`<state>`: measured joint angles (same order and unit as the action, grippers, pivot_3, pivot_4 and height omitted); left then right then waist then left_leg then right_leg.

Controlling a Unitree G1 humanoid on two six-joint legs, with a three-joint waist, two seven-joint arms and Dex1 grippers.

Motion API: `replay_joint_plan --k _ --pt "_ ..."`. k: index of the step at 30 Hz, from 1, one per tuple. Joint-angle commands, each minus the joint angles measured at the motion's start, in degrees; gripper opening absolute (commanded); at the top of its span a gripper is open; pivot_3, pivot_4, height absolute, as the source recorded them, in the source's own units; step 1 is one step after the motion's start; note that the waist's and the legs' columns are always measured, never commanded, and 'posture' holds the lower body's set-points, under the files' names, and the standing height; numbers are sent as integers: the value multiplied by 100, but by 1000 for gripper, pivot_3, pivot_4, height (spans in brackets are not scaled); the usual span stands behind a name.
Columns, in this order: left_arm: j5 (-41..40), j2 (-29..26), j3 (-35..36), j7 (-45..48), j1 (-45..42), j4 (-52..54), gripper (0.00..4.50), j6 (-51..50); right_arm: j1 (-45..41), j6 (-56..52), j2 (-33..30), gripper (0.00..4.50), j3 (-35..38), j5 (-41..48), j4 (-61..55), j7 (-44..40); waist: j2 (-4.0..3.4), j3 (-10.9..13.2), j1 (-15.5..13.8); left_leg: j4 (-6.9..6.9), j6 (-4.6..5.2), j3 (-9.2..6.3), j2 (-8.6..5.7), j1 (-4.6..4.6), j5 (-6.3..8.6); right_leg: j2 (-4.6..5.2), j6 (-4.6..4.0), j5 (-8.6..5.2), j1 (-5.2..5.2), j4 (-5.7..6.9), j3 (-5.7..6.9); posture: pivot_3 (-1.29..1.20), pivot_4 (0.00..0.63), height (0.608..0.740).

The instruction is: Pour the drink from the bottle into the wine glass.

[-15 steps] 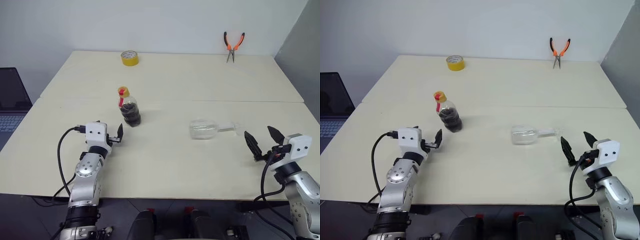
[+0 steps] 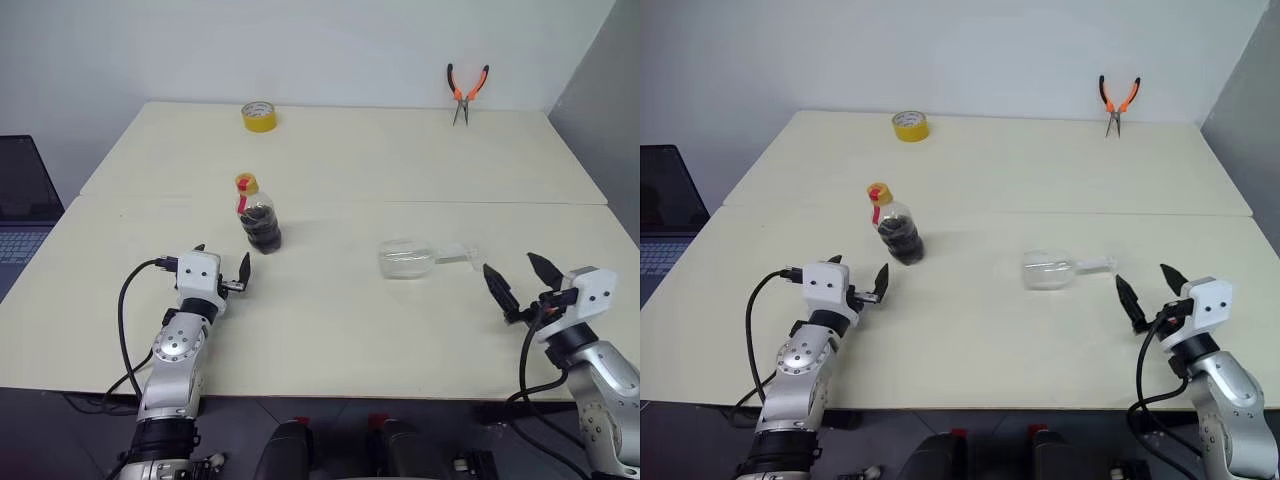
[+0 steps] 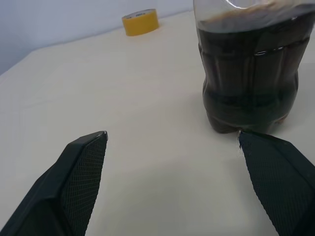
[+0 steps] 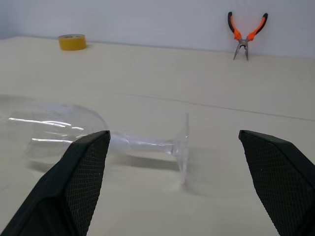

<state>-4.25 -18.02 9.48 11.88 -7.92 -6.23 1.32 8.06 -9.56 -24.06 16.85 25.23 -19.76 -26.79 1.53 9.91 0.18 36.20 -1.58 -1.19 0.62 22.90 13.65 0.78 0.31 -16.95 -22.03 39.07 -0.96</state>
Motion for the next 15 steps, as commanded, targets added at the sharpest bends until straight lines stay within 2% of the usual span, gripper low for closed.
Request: replay_joint_plan --k 1,4,8,15 --pt "-298 -37 68 302 73 300 4490 44 3 -176 -138 4500 -106 91 -514 -123 0 0 1 0 0 -1 0 0 0 0 0 0 0 0 0 0 150 740" --pt "-465 -19 60 468 120 403 4490 54 34 -480 -327 4500 -407 213 -995 -339 0 0 -3 2 0 -2 -1 1 0 0 0 0 0 0 1 0 150 740" --pt "-263 -54 -134 493 34 478 4490 -47 52 -961 -632 4500 -740 479 -1490 -620 1 0 -4 3 0 -6 -1 1 0 0 0 0 2 -1 5 0 150 740" --pt "71 -89 -214 314 -245 283 4490 150 -88 -1198 -783 4500 -863 610 -1589 -787 4 -2 -7 12 1 -10 -3 1 0 0 1 0 9 -3 9 0 150 740"
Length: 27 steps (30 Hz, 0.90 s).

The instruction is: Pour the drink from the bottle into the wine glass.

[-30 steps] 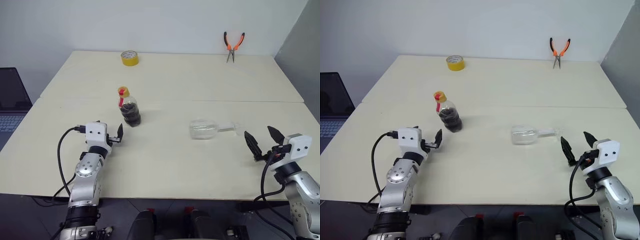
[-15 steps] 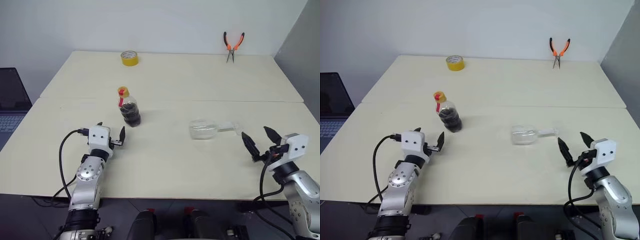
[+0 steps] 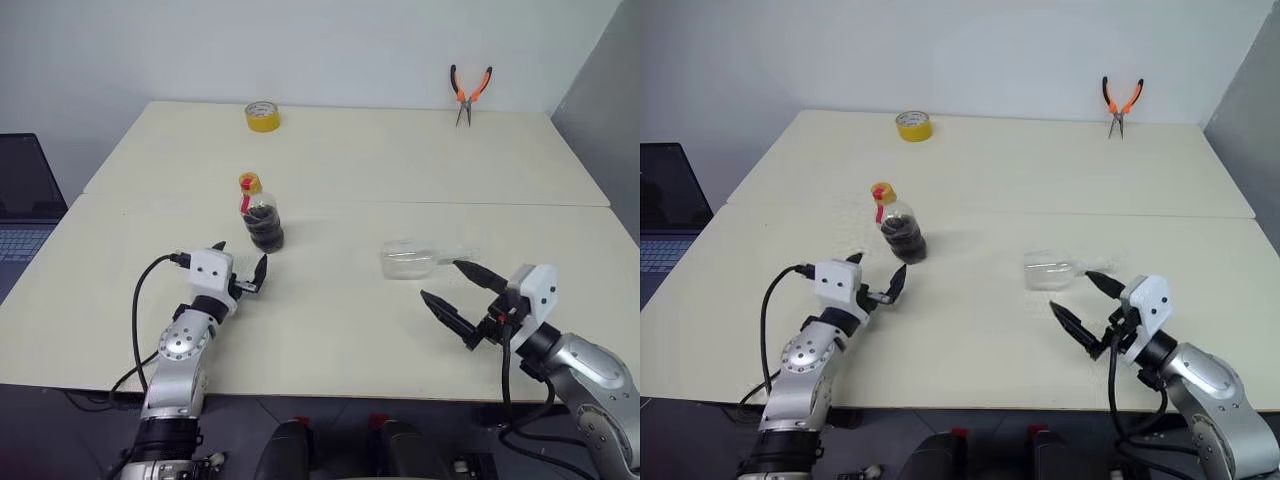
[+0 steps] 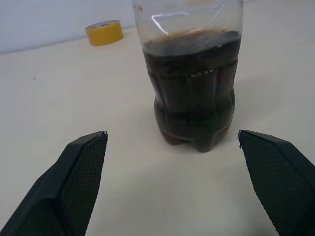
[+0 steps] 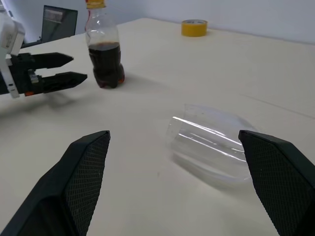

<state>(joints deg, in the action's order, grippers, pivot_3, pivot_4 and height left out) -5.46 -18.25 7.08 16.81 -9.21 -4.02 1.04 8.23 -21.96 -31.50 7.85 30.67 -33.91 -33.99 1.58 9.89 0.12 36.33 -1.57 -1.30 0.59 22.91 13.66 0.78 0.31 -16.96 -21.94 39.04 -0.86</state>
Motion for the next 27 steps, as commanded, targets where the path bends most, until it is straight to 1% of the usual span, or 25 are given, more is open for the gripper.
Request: replay_joint_plan --k 1,3,6,13,20,24,27 --pt "198 -34 48 -242 -146 41 4490 129 -128 76 -26 4500 27 28 -145 -70 0 0 -1 0 0 0 0 0 0 0 0 0 0 0 0 0 150 740" --pt "166 -22 35 -216 -195 23 4490 22 -168 126 0 4500 12 -23 -91 -78 0 0 0 0 0 0 0 0 0 0 0 0 0 0 0 0 150 740" --pt "-84 -70 -85 238 -319 -61 4490 -120 -259 161 64 4500 -31 -59 -21 -63 0 0 1 0 0 -1 0 0 0 -1 0 0 0 1 1 0 150 740" --pt "-196 120 -57 261 -741 -509 4490 -123 -533 95 148 4500 -291 -98 -61 -72 1 0 0 5 0 -2 0 1 0 -1 0 0 0 1 2 0 150 740" --pt "-130 160 -81 255 -1116 -1043 4490 3 -699 60 141 4500 -371 -106 -8 -88 1 -1 5 8 0 -2 -1 2 0 -1 0 0 1 2 2 0 150 740" --pt "-305 355 11 258 -1525 -1651 4490 43 -946 72 166 4500 -380 -151 134 -60 2 0 -1 15 0 -4 -1 3 0 -1 0 0 2 4 5 0 150 740" --pt "-354 413 29 347 -1732 -1909 4490 114 -1005 55 169 4500 -404 -154 130 -54 2 0 -1 31 0 -6 -1 9 1 -1 1 0 5 5 7 0 150 740"
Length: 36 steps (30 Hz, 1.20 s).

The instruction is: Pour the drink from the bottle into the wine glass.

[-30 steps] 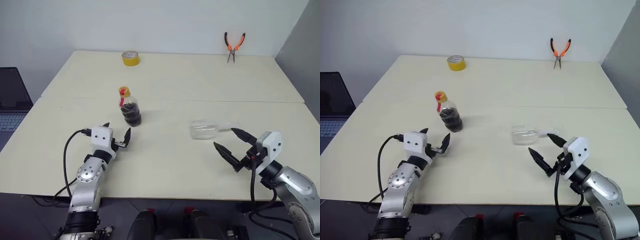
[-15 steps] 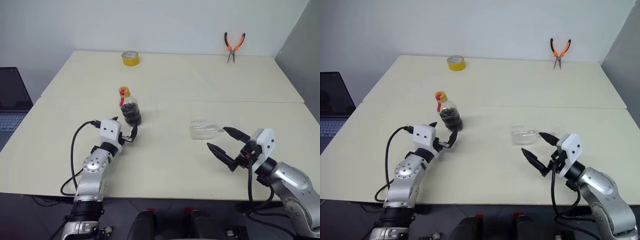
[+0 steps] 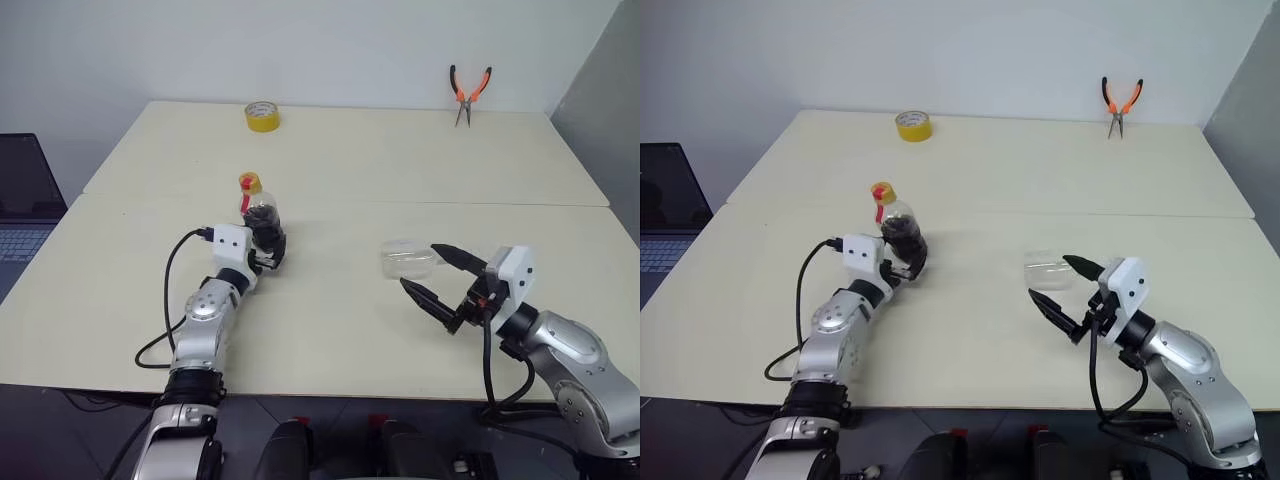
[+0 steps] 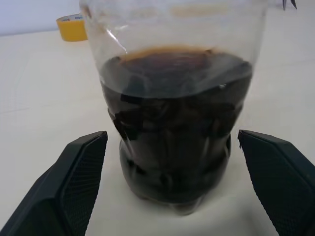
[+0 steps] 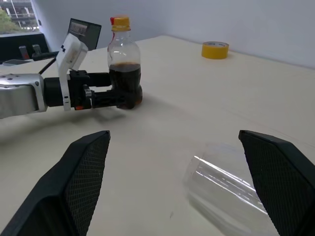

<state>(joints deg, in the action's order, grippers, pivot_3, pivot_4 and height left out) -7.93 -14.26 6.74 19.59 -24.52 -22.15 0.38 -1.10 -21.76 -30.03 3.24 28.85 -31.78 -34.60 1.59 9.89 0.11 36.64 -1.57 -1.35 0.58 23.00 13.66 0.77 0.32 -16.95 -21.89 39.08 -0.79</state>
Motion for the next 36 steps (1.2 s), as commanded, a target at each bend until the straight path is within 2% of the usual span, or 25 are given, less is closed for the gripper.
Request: replay_joint_plan --k 1,17,20,24,26,33,36 --pt "-91 10 54 90 -260 -176 4490 231 -83 29 20 4500 53 28 -86 5 0 0 0 3 0 0 0 2 0 0 0 0 1 -1 0 0 150 740" --pt "-35 24 2 323 -730 -964 4490 699 -165 45 39 4500 65 -34 -57 41 1 0 0 10 -1 0 -2 2 2 1 1 0 4 -1 -1 0 150 740" --pt "3 60 -8 273 -735 -982 3949 740 -193 30 52 4500 60 -30 -65 64 1 1 -1 10 -1 0 -2 2 2 1 1 0 5 -1 0 0 150 740" --pt "218 75 -174 150 -575 -634 2842 783 -261 -34 89 4500 80 25 -111 142 1 0 -4 12 -1 -1 -3 2 2 2 1 0 6 -1 0 0 150 740" --pt "244 103 -206 110 -500 -452 2580 759 -265 -53 95 4500 88 27 -122 155 1 1 -7 12 -1 -2 -3 3 2 2 1 0 7 -2 0 0 150 740" --pt "322 129 -342 -62 -105 422 2254 494 -367 -299 151 4500 114 113 -238 336 1 1 -1 14 -2 -2 0 3 3 3 1 0 6 -1 -1 0 150 740" --pt "714 106 -610 -276 355 1348 2226 322 -1084 -1274 313 4500 102 367 -354 1077 1 1 54 14 -2 1 1 2 3 3 1 0 4 0 -5 0 150 740"
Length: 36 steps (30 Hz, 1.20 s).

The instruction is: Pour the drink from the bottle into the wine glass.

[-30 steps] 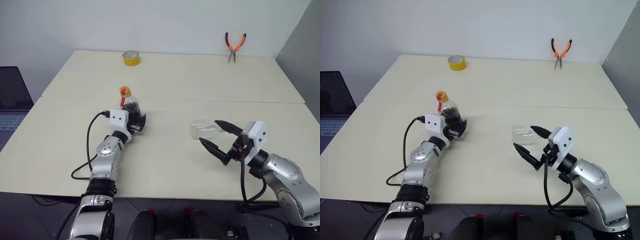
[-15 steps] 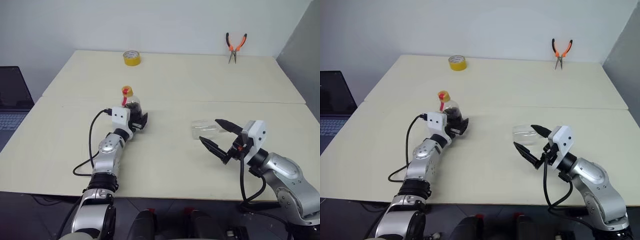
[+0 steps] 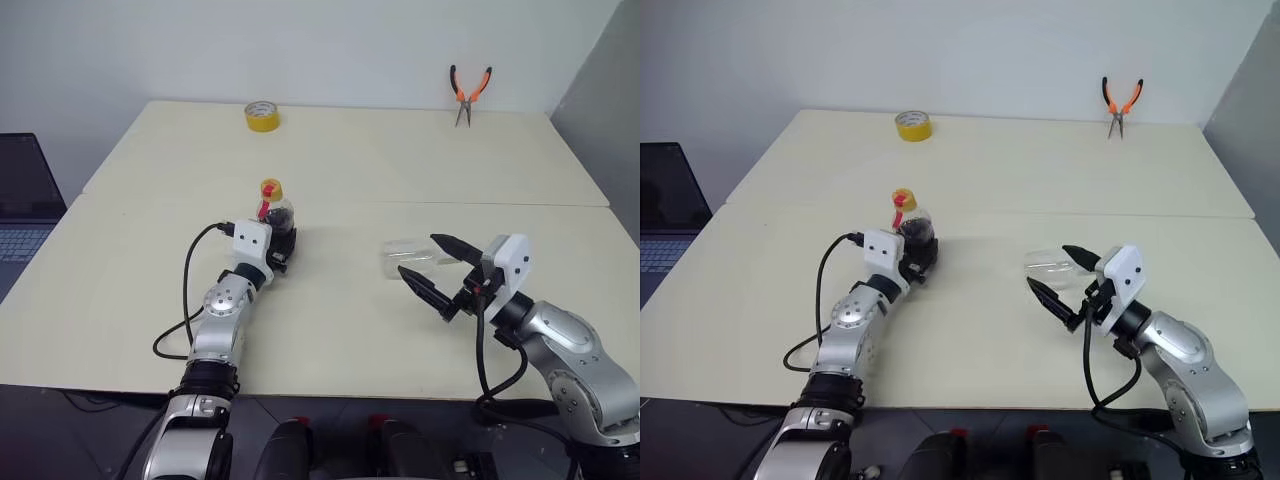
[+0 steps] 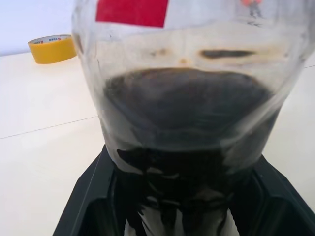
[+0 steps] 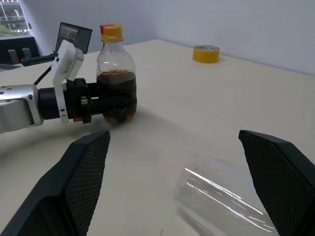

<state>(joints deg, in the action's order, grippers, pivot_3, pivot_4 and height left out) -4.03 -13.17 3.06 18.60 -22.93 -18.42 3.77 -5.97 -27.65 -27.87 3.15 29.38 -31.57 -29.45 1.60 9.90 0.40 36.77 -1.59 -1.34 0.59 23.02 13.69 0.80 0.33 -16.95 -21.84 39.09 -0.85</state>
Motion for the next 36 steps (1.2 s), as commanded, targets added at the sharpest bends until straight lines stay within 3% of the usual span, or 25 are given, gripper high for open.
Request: replay_joint_plan --k 1,13,21,36 --pt "453 -13 -315 -242 296 1175 2226 -58 -777 -932 156 4500 108 438 -400 701 0 0 29 0 -1 2 0 -1 0 0 0 0 -1 4 -5 0 150 740" --pt "1023 181 -773 -656 614 1773 2209 -129 -2270 -2415 1349 4500 -671 420 -398 1950 0 0 -24 2 0 -4 -3 4 1 3 0 0 -2 0 3 0 150 740" --pt "978 375 -900 -609 614 1665 2209 -185 -2489 -2015 1812 4500 -1369 -270 130 2016 0 0 -21 9 2 -5 -3 32 2 3 0 1 -30 5 5 0 150 740" --pt "1009 455 -1031 -623 701 1657 2209 -180 -2770 -1656 2536 4500 -1475 -765 731 2022 0 0 -5 11 2 -6 -3 41 2 3 0 1 -41 10 6 0 150 740"
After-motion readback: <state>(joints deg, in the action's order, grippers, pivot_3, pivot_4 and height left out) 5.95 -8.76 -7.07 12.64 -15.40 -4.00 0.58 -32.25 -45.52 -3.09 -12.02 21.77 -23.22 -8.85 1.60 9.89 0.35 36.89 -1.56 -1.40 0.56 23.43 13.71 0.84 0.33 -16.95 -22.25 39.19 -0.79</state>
